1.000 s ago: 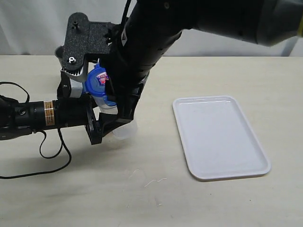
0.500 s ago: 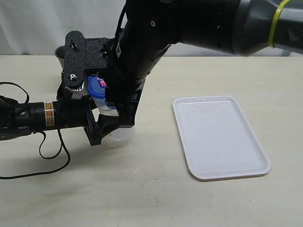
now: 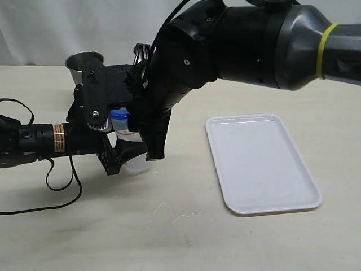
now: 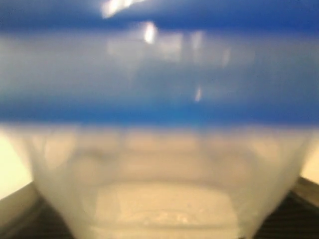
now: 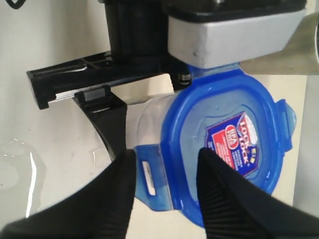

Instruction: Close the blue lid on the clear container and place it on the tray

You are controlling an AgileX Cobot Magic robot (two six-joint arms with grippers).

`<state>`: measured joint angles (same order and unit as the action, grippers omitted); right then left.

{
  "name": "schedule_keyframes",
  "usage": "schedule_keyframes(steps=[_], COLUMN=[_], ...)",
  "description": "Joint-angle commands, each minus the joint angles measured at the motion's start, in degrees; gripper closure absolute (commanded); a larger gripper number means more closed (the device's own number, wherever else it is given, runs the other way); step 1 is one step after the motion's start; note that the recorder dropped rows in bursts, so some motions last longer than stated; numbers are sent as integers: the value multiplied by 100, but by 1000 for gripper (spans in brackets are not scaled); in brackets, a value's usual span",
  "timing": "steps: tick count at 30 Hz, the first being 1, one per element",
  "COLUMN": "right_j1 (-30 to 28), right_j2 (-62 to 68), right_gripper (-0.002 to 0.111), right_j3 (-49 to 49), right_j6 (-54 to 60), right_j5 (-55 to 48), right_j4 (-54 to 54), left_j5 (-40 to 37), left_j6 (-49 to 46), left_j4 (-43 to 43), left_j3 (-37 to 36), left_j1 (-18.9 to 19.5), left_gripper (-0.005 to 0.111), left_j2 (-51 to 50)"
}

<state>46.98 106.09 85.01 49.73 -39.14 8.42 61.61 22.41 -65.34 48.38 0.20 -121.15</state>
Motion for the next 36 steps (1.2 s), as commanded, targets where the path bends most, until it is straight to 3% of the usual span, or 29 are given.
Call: schedule_keyframes(steps=[1,5,19,30,36], right_j1=[-21,-21,-21,-21,-33], right_j2=[96,96,359,420,420], right_gripper=[69,75,75,75,79], right_j3=[-247,-408,-478,-1199,-1209], right_j6=[-28,14,27,-118,-241], right_j5=[87,367,581,1997,1833], right_j4=[61,61,-24,446,406], left_j5=[835,835,835,835,835], left_j6=[14,14,54,54,54], left_j4=[53,53,43,28,17], left_j3=[39,39,39,39,39], left_j1=[-20,-20,-24,-24,-24], left_gripper=[107,107,107,107,107], left_j2=[93,93,102,102,102])
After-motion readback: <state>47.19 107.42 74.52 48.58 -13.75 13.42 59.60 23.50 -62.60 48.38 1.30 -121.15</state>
